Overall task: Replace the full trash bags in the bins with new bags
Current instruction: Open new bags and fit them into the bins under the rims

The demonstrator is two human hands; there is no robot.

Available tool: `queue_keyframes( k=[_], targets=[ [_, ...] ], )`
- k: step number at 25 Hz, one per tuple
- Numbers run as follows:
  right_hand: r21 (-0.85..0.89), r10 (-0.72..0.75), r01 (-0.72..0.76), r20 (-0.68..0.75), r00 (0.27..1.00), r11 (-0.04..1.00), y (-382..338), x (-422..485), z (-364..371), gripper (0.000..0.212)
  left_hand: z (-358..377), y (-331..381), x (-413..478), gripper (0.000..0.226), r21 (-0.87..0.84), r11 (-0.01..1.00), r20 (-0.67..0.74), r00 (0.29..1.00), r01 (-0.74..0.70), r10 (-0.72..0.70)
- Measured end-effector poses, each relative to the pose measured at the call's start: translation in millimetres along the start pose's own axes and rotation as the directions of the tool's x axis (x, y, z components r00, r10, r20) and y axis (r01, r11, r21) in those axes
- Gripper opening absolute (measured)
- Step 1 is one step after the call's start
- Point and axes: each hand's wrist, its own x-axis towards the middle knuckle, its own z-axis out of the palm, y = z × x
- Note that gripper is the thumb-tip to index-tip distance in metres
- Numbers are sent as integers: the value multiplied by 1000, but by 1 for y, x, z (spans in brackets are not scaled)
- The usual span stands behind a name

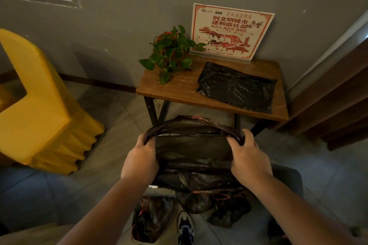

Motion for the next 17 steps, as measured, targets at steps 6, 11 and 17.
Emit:
queue_keyframes(
  k=[6, 11, 17],
  targets=[
    [121, -27, 26, 10, 1000, 992, 2, -3, 6, 60, 8, 2, -8, 51, 119, 993, 19, 1000, 3, -5],
    [232, -52, 42, 41, 998, 972, 0, -5, 1, 53, 9, 10, -14, 39, 64, 989, -65, 989, -130, 134],
    [130, 86, -89, 26, 996, 988, 20, 3, 5, 39, 0, 0, -6, 34, 161, 939, 178, 944, -305, 276]
  ],
)
